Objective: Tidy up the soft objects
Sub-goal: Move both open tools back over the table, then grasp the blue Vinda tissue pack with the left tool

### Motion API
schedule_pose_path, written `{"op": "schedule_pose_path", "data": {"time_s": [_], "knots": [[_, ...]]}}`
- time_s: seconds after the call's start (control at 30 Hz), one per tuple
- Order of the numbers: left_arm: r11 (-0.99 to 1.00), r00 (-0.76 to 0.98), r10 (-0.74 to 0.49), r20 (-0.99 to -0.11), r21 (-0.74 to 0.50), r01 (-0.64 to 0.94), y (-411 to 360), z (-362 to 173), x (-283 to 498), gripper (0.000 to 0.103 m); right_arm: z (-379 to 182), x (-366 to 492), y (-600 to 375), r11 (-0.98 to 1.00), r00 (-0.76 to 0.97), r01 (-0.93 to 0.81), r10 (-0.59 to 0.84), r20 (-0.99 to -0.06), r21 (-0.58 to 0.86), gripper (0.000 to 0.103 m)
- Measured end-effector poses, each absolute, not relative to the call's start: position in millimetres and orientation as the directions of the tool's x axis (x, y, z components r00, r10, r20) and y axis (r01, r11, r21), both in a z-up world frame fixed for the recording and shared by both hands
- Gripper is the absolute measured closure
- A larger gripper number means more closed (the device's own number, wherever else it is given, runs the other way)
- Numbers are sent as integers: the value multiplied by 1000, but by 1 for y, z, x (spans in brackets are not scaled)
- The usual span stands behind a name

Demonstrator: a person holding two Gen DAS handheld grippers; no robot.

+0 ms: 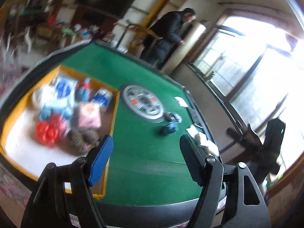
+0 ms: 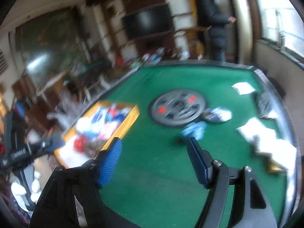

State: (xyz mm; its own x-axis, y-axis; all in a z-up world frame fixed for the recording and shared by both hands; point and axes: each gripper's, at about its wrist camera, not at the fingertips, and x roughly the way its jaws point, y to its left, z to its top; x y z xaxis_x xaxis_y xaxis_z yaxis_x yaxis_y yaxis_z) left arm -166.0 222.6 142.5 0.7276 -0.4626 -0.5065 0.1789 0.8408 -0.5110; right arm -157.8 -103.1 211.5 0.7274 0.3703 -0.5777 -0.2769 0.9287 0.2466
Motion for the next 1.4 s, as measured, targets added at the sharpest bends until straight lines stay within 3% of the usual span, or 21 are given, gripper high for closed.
{"op": "schedule_pose_path", "data": {"time_s": [0.17, 0.2, 0.27, 0.37, 0.43, 0.53, 0.6, 0.77, 0.9, 1.0, 1.07, 1.2, 1.23, 1.4], "knots": [[869, 791, -449, -416, -409, 278, 214, 219, -194, 31, 300, -194, -157, 951, 842, -227, 301, -448, 212, 36], [882, 809, -434, -398, -373, 289, 212, 240, -199, 31, 322, -202, -165, 954, 863, -219, 286, -416, 203, 34], [902, 842, -403, -359, -310, 300, 211, 275, -208, 29, 369, -217, -181, 961, 898, -208, 262, -353, 184, 19], [939, 879, -336, -339, -196, 284, 205, 319, -211, 21, 439, -230, -195, 973, 937, -169, 208, -281, 157, 16], [950, 895, -308, -323, -160, 269, 205, 337, -211, 21, 475, -229, -196, 985, 947, -134, 159, -278, 108, 16], [956, 907, -287, -308, -146, 253, 205, 344, -208, 19, 527, -218, -188, 999, 958, -42, 36, -284, -14, 3], [949, 898, -309, -313, -165, 269, 206, 332, -202, 17, 538, -206, -184, 999, 946, -14, -3, -324, -49, 3], [913, 820, -393, -416, -279, 297, 199, 280, -167, 17, 484, -168, -168, 994, 893, -101, 78, -444, -29, 3], [894, 756, -434, -491, -341, 292, 184, 231, -139, 17, 369, -106, -141, 966, 742, -238, 250, -622, 105, 3], [885, 720, -450, -527, -371, 281, 171, 202, -123, 17, 306, -77, -133, 951, 663, -254, 303, -684, 176, 3], [881, 696, -455, -556, -394, 261, 162, 186, -107, 18, 277, -58, -140, 946, 659, -229, 324, -679, 229, 3], [873, 628, -471, -620, -432, 228, 146, 151, -76, 18, 232, -35, -182, 886, 713, -161, 409, -569, 435, 3], [877, 613, -466, -638, -423, 226, 139, 144, -69, 18, 214, -28, -191, 876, 701, -121, 408, -585, 467, 3], [898, 540, -438, -718, -373, 233, 100, 117, -37, 18, 153, -11, -254, 906, 753, 133, 170, -636, 401, 3]]}}
